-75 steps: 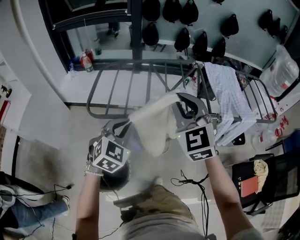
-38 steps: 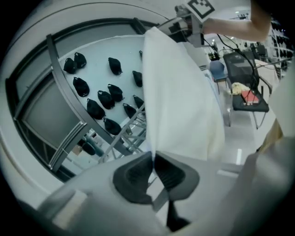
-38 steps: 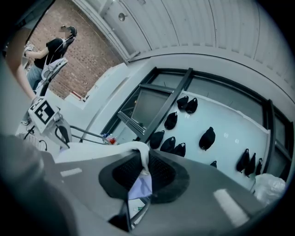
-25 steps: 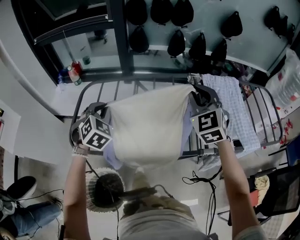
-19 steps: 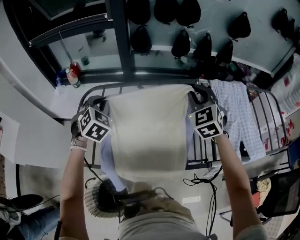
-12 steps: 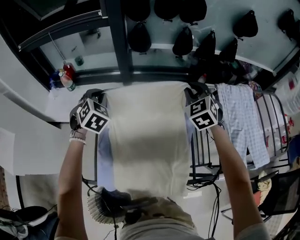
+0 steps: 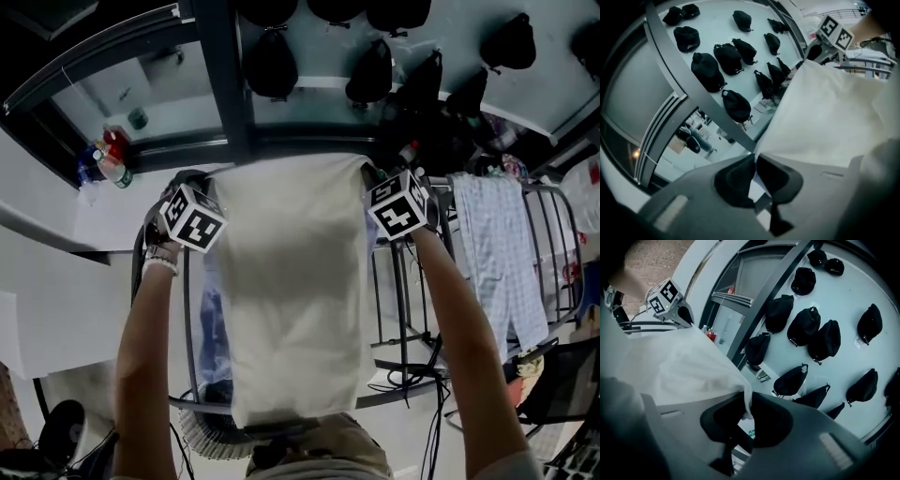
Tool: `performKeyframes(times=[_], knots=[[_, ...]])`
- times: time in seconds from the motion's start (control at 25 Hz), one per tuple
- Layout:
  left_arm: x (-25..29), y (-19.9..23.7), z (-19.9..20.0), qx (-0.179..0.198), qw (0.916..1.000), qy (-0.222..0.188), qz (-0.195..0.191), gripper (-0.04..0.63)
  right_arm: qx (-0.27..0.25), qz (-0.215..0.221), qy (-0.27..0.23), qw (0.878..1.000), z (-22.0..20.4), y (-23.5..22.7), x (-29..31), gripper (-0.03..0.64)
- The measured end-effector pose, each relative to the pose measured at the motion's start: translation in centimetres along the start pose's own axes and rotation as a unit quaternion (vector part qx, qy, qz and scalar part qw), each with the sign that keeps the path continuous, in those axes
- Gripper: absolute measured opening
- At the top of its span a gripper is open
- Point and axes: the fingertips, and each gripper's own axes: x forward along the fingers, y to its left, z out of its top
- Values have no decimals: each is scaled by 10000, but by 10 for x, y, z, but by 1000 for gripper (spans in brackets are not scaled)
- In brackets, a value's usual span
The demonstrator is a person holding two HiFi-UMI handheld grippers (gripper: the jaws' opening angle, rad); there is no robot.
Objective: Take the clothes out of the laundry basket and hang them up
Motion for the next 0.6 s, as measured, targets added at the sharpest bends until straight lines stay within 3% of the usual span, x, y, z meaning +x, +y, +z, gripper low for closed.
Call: performKeyframes(times=[0.2, 0.4, 0.6], knots=[[11, -9, -6, -54, 9999, -15, -119, 45, 158, 334, 56, 9993, -2, 1, 6, 48], [-12, -5, -9, -544, 9978, -259, -263, 149, 539, 366, 26, 9979, -7, -5, -5, 128], [-60, -6, -13, -922, 9931, -713, 94, 147, 977, 340, -307, 9942, -8, -2, -38, 146]])
